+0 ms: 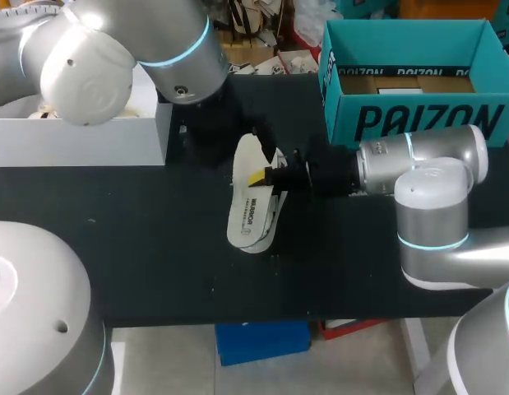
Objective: Take the shoe out of the shoebox, open the shoe tongue, remove and reinsert the insole, then place the shoe into the shoebox
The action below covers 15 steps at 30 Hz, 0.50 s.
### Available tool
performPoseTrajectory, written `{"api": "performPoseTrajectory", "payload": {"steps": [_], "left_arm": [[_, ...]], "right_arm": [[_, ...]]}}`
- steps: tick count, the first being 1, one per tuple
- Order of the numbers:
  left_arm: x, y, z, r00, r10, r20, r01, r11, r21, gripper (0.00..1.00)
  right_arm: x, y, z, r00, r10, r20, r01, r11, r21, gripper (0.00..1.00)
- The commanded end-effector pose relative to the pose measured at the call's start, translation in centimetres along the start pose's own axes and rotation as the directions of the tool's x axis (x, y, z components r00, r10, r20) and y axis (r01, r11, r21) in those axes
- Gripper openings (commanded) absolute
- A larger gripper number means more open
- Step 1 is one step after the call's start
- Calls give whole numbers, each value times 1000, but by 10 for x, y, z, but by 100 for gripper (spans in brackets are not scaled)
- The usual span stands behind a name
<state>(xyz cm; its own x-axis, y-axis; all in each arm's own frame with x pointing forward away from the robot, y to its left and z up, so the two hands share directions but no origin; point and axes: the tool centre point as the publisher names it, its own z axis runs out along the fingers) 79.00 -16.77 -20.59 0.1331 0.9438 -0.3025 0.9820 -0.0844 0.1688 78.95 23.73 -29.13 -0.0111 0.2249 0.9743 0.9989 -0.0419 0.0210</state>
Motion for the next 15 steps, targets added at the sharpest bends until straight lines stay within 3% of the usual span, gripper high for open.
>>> {"api": "performPoseTrajectory", "payload": {"steps": [1,15], "left_arm": [[-7,25,11,1000,2,-17,-2,1000,26,100],[0,98,16,999,-21,-42,22,1000,13,100]], "right_arm": [[0,-1,1,1000,0,1,0,1000,-4,0],[0,-1,1,1000,0,1,0,1000,-4,0]]}}
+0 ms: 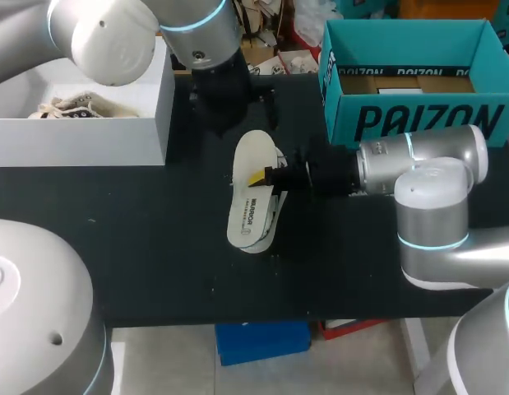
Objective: Take the shoe out of the shoebox, open the shoe tongue, remove and reinsert the insole, then place the shoe into the shoebox
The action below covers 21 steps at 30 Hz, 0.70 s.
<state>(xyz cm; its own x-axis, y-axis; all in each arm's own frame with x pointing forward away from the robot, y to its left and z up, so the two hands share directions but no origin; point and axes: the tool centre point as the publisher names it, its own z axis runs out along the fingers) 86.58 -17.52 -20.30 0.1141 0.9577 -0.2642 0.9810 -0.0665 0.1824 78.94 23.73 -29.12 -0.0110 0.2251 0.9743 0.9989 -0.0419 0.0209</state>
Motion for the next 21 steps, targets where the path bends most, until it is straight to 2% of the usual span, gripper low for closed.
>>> {"api": "performPoseTrajectory", "payload": {"steps": [1,12,21], "left_arm": [[-3,27,7,1000,-10,2,10,999,33,100],[5,67,31,999,-32,19,31,998,52,100],[6,79,34,999,-37,17,37,998,45,100]], "right_arm": [[0,-1,1,1000,0,1,0,1000,-4,0],[0,-1,1,1000,0,1,0,1000,-4,0],[0,-1,1,1000,0,1,0,1000,-4,0]]}}
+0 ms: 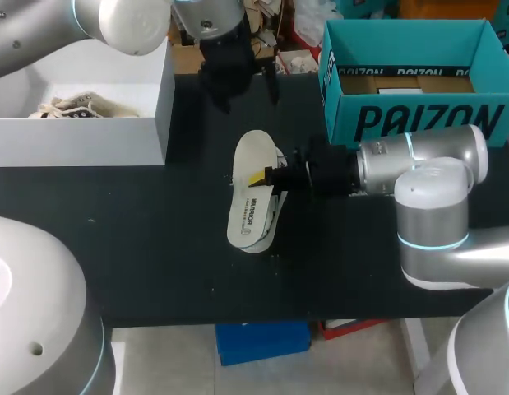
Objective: Take the shoe out of the shoebox, open the shoe tongue, remove and reinsert the insole, then place the shoe into the shoebox
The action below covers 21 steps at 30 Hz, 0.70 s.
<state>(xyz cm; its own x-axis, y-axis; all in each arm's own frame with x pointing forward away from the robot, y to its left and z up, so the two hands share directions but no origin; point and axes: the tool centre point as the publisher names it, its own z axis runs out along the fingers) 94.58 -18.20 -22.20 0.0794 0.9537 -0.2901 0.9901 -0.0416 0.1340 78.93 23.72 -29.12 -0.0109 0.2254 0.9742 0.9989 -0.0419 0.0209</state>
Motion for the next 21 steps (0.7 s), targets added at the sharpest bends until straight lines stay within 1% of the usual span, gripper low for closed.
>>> {"api": "performPoseTrajectory", "payload": {"steps": [1,7,13,21], "left_arm": [[-1,3,2,1000,1,-2,-1,1000,4,100],[-4,-6,-1,1000,9,-7,-9,1000,2,100],[-4,-24,-4,1000,9,0,-9,1000,6,100],[0,-63,-13,1000,9,13,-9,1000,11,100]], "right_arm": [[0,-1,1,1000,0,0,0,1000,-4,0],[0,-1,1,1000,0,0,0,1000,-4,0],[0,-1,1,1000,0,0,0,1000,-4,0],[0,-1,1,1000,0,0,0,1000,-4,0]]}}
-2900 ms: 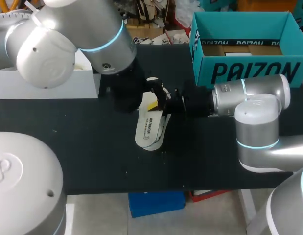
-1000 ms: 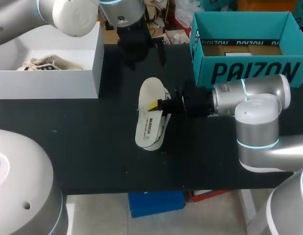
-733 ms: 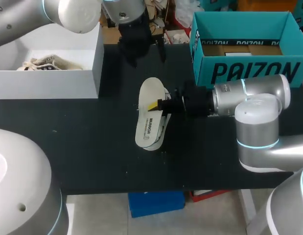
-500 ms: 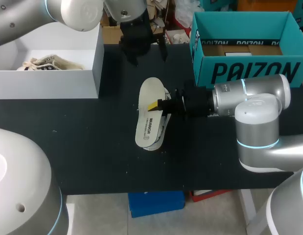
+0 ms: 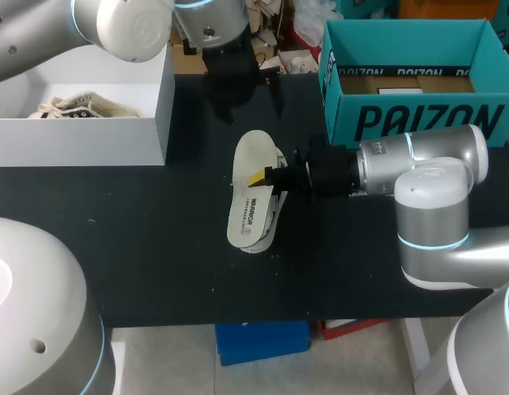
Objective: Take the shoe out of the shoebox, open the shoe tongue, remove and reinsert the insole, then place the shoe into the shoebox
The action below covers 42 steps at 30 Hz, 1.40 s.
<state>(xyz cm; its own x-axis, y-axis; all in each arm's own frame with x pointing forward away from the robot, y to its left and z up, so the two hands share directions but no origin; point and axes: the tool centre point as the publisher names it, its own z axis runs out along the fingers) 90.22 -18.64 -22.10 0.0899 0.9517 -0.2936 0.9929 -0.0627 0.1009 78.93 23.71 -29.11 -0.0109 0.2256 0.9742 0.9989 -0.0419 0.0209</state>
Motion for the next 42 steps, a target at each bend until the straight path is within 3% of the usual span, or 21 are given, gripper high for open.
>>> {"api": "performPoseTrajectory", "payload": {"steps": [1,10,18,28,35,42], "left_arm": [[8,-26,-7,1000,-2,9,2,1000,-27,100],[4,-71,-12,999,25,38,-24,999,-29,100],[-8,-114,-21,996,89,-2,-89,994,-56,100],[1,-166,-25,998,62,-11,-62,996,-60,100],[8,-190,-20,999,37,4,-37,998,-42,100],[11,-197,-22,998,28,49,-26,999,-39,100]], "right_arm": [[0,-1,1,1000,0,0,0,1000,-4,0],[0,-1,1,1000,0,0,0,1000,-4,0],[0,-1,1,1000,0,0,0,1000,-4,0],[0,-1,1,1000,0,0,0,1000,-4,0],[0,-1,1,1000,0,0,0,1000,-4,0],[0,-1,1,1000,0,0,0,1000,-4,0]]}}
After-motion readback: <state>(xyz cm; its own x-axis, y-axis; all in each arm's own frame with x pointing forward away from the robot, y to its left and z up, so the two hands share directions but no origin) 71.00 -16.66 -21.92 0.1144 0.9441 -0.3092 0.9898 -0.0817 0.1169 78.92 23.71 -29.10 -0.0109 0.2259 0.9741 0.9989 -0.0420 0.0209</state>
